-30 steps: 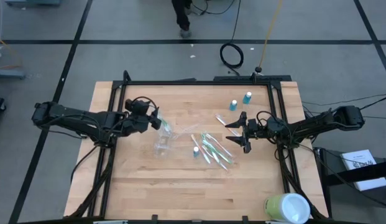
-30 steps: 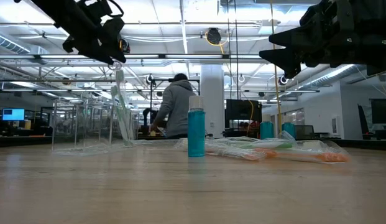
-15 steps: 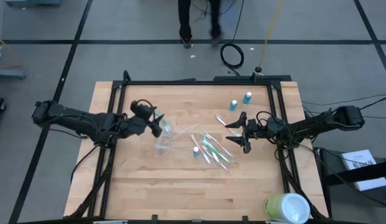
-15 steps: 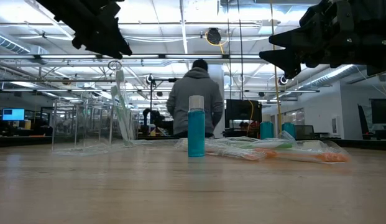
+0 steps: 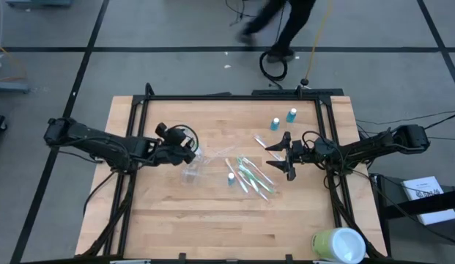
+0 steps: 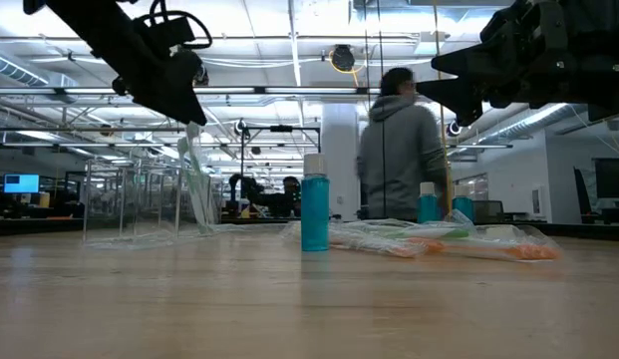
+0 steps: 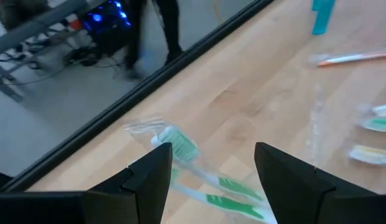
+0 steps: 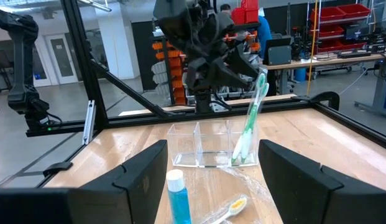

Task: Pick & Place toothbrushing station
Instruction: Put the green toothbrush into the top section of the transparent organizer

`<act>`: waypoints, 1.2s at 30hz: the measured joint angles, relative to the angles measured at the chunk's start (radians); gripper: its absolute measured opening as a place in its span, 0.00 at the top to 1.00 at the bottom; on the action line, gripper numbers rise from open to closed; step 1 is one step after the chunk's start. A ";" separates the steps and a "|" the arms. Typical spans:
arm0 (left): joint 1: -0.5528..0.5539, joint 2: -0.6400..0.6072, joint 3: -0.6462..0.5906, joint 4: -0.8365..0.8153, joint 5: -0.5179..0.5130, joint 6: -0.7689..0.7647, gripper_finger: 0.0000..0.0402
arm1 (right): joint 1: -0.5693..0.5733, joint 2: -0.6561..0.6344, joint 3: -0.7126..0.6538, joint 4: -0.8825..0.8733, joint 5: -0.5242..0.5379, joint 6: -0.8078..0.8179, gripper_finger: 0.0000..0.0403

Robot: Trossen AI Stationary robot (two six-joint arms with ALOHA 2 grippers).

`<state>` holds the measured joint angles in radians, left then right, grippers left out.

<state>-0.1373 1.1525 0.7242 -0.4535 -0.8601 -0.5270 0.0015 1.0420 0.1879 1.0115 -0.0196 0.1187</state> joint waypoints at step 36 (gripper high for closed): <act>0.046 -0.068 0.000 -0.015 -0.006 0.025 0.42 | 0.000 0.000 0.000 -0.015 0.000 0.001 0.39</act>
<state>-0.0911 1.0846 0.7246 -0.4690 -0.8659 -0.5025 0.0015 1.0420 0.1879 0.9962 -0.0196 0.1192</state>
